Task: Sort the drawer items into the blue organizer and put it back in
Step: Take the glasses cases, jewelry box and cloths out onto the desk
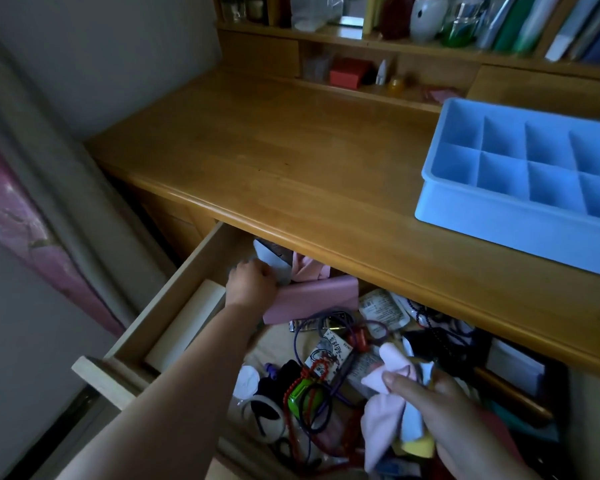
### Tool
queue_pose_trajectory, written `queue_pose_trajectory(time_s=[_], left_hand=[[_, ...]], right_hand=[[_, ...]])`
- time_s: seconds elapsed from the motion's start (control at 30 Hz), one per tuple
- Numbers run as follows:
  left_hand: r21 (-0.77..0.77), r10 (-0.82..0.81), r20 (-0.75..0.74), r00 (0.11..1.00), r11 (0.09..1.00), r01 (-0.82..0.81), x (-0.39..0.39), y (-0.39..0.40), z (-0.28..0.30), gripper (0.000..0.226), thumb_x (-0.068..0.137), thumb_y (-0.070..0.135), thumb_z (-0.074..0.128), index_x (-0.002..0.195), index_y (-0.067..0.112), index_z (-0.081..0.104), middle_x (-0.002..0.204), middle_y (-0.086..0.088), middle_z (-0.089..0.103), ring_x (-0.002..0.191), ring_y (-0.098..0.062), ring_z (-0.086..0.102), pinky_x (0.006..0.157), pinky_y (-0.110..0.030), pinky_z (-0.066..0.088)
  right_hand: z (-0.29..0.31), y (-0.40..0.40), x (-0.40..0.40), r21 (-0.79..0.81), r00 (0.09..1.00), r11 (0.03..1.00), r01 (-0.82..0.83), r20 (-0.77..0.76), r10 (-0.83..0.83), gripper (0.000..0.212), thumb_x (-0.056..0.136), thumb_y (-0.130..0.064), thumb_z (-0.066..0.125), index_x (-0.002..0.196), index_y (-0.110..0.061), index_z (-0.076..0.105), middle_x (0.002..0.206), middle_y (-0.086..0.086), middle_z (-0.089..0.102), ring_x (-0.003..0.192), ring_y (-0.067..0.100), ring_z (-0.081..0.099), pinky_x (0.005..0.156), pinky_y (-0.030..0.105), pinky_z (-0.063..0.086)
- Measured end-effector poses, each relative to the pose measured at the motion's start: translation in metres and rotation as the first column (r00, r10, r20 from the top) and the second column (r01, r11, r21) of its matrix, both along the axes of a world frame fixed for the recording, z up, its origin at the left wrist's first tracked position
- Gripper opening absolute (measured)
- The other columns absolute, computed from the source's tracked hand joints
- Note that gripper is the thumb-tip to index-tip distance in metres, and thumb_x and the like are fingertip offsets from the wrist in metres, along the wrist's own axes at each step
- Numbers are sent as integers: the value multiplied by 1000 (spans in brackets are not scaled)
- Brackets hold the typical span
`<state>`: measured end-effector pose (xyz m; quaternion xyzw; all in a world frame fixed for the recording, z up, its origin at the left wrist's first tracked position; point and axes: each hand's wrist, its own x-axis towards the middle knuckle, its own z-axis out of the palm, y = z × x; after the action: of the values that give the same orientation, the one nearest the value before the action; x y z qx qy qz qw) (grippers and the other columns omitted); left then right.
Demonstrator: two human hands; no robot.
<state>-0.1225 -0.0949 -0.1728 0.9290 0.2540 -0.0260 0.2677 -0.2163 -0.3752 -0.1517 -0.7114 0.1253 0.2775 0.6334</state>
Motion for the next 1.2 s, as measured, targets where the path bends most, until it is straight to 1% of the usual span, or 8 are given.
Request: queue_pose_trajectory(time_s=[0.13, 0.33, 0.5, 0.63, 0.8, 0.9, 1.03, 1.2], left_hand=[[-82, 0, 315, 949, 996, 28, -19, -6, 5, 11, 88, 13, 58, 99, 13, 60, 110, -7, 51, 105, -26, 51, 79, -25, 34], [-224, 116, -39, 992, 967, -122, 17, 7, 7, 73, 75, 20, 76, 136, 12, 36, 130, -15, 46, 117, -34, 49, 83, -34, 41], [-193, 162, -19, 987, 968, -163, 25, 4, 2, 12, 88, 20, 60, 97, 10, 59, 90, -11, 61, 94, -30, 60, 72, -32, 42], [32, -130, 80, 988, 991, 128, -6, -21, 28, 5, 87, 20, 62, 83, 19, 66, 83, -1, 58, 79, -20, 57, 64, -26, 39], [-306, -511, 198, 836, 779, 548, -77, -85, 61, 10, 76, 34, 75, 71, 30, 67, 70, 24, 65, 66, 10, 58, 62, -11, 46], [-435, -616, 236, 752, 625, 648, -81, -92, 62, 5, 83, 26, 69, 82, 23, 74, 74, 23, 68, 70, 10, 62, 68, -12, 50], [-119, -318, 232, 919, 929, 351, -22, -56, 42, 22, 95, 23, 51, 107, 19, 70, 108, 4, 67, 95, -9, 61, 86, -26, 49], [123, -493, -271, 827, 834, 537, 17, -46, 7, 47, 101, 48, 21, 132, 30, 51, 130, -12, 55, 116, -27, 50, 96, -36, 40]], right_hand=[[5, 3, 0, 8, 999, 999, 48, 12, -48, 9, 85, -15, 67, 87, -13, 75, 86, 7, 75, 79, 15, 69, 69, 27, 49], [9, 3, -6, -30, 1000, 1000, 9, 2, -9, 10, 83, -17, 69, 76, -19, 76, 79, 9, 74, 76, 13, 70, 63, 21, 51], [14, 2, -2, -26, 999, 999, -40, -10, 40, 8, 83, -25, 69, 87, -25, 75, 91, 13, 72, 85, 20, 69, 70, 31, 48], [8, 6, 5, 68, 998, 996, 51, -25, -49, 8, 83, -13, 68, 81, -18, 75, 83, 1, 75, 78, 10, 69, 71, 25, 50], [11, 16, 9, 492, 969, 849, 192, -232, -84, 38, 66, -19, 68, 103, -26, 72, 104, 11, 72, 93, 29, 69, 79, 42, 55], [10, 16, 9, 452, 953, 853, 261, -261, -153, 27, 74, -12, 63, 97, -18, 76, 95, 13, 73, 85, 29, 70, 78, 40, 56], [8, 3, 7, 155, 963, 960, 232, -176, -204, 16, 87, -7, 62, 102, -8, 69, 98, 13, 68, 92, 23, 63, 86, 39, 47], [2, -9, 5, 96, 971, 981, 167, -190, -146, 9, 86, -13, 64, 88, -21, 68, 87, -7, 68, 85, 4, 59, 83, 30, 40]])
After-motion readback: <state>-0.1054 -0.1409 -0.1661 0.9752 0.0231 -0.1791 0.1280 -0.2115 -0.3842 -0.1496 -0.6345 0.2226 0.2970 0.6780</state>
